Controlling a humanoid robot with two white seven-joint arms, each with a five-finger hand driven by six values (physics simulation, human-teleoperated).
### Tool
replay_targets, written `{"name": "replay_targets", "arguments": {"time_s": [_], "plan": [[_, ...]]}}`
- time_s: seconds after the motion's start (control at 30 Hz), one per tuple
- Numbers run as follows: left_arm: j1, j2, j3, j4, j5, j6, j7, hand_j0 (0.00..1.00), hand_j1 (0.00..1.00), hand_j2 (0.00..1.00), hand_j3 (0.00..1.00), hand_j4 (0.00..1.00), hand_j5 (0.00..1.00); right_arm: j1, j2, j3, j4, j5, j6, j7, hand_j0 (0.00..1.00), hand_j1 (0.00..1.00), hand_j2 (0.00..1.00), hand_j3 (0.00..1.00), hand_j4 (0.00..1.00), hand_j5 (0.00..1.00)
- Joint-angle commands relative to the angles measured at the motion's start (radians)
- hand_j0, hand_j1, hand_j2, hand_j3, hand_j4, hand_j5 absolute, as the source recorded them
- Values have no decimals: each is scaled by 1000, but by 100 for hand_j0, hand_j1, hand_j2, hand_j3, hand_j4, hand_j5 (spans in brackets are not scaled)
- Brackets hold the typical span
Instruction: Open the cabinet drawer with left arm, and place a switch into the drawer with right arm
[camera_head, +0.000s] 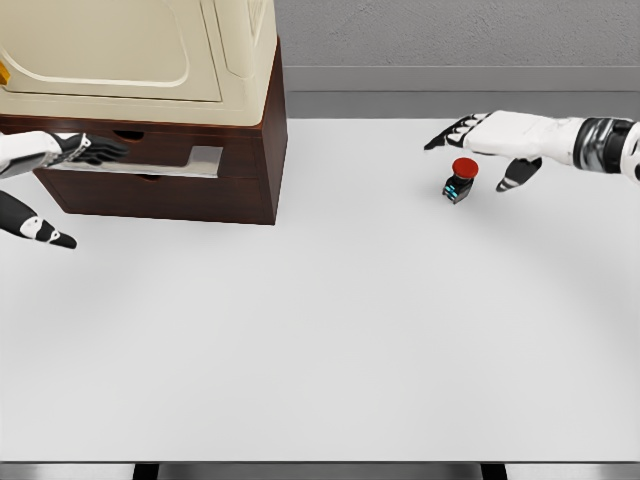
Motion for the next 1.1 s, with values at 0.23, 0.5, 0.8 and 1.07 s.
{"name": "replay_targets", "arguments": {"time_s": [0.23,0.5,0.8,1.07], "plan": [[-17,-80,1,0,-69,25,12,98,98,98,98,98,98,-5,25,1,74,32,2,0,100,100,100,100,100,100],[-25,-80,1,4,-122,59,29,98,98,98,98,98,98,-12,38,1,95,34,2,0,100,100,100,100,100,100],[-26,-92,-5,24,-181,99,32,98,98,98,98,98,98,-20,57,7,131,58,2,0,100,100,100,100,100,100],[-26,-104,-25,27,-224,99,32,98,98,98,98,98,98,-32,77,5,160,86,2,0,100,100,100,100,100,100]]}}
